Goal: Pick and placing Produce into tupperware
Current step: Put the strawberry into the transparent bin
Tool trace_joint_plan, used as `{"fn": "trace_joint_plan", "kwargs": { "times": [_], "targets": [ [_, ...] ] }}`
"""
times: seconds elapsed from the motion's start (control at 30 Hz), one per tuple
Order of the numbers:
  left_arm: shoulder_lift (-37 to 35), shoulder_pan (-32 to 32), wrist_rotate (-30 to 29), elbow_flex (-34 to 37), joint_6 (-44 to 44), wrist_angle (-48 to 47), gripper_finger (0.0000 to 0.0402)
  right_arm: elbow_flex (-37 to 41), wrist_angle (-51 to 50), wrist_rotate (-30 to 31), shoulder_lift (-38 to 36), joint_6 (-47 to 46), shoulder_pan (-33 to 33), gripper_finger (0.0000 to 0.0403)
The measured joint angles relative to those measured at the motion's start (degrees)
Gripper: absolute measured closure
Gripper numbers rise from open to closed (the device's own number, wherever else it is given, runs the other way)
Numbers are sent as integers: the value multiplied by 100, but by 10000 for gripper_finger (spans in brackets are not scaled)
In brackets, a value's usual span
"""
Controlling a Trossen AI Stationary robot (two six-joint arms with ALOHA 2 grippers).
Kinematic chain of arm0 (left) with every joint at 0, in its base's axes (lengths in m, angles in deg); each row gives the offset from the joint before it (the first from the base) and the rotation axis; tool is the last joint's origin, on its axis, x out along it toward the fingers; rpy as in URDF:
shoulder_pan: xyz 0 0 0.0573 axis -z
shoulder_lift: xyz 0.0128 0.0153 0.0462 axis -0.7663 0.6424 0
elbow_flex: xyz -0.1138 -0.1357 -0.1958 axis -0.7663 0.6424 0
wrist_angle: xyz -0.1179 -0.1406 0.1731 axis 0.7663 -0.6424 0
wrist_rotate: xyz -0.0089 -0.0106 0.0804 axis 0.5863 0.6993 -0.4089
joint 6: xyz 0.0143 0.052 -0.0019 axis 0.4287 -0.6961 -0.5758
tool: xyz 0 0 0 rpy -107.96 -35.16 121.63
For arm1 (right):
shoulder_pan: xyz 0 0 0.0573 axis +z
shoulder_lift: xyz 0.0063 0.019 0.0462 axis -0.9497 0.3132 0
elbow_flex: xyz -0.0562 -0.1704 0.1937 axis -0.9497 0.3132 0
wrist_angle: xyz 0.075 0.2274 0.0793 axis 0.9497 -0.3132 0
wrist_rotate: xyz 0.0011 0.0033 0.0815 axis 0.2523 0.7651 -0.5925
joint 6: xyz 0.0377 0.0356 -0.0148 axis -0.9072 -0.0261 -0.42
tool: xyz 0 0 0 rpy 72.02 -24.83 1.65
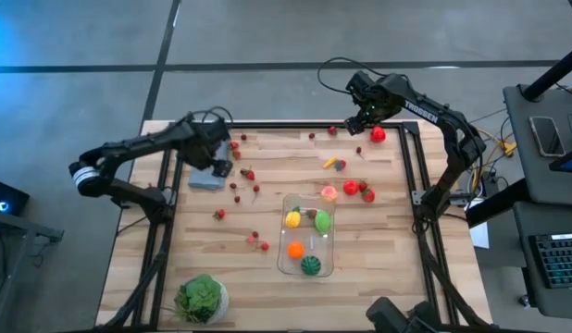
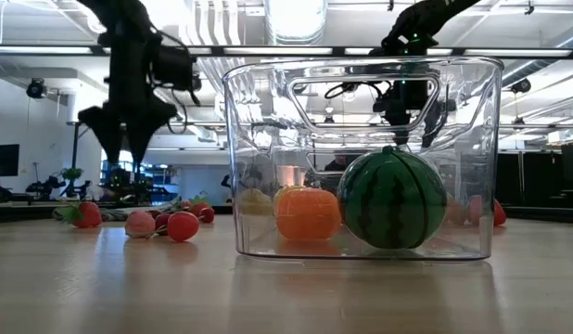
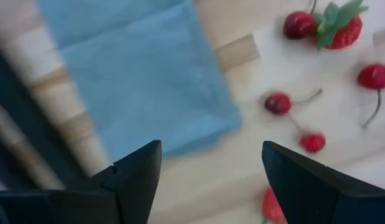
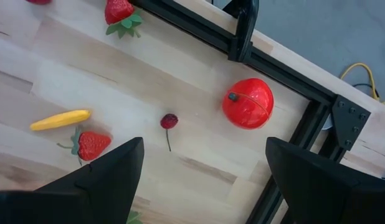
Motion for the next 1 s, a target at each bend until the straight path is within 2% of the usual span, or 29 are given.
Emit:
{"fn": "trace_joint_plan", "kwargs": {
  "times": [0.13,0.33,0.57,0.83,1.0],
  "targets": [
    [6,44,-17,566,456,1183,140,0,19,9,0,-4,0,74],
    [297,-40,-91,746,934,2407,140,0,58,9,-2,-18,1,74],
    [991,-425,-269,456,888,2483,140,0,160,9,-2,-22,0,74],
    [1621,-1075,-321,-207,348,2501,140,0,157,9,-2,-22,0,74],
    [1811,-1316,-352,-374,-86,2505,140,0,154,9,-2,-22,0,74]
  ]
}}
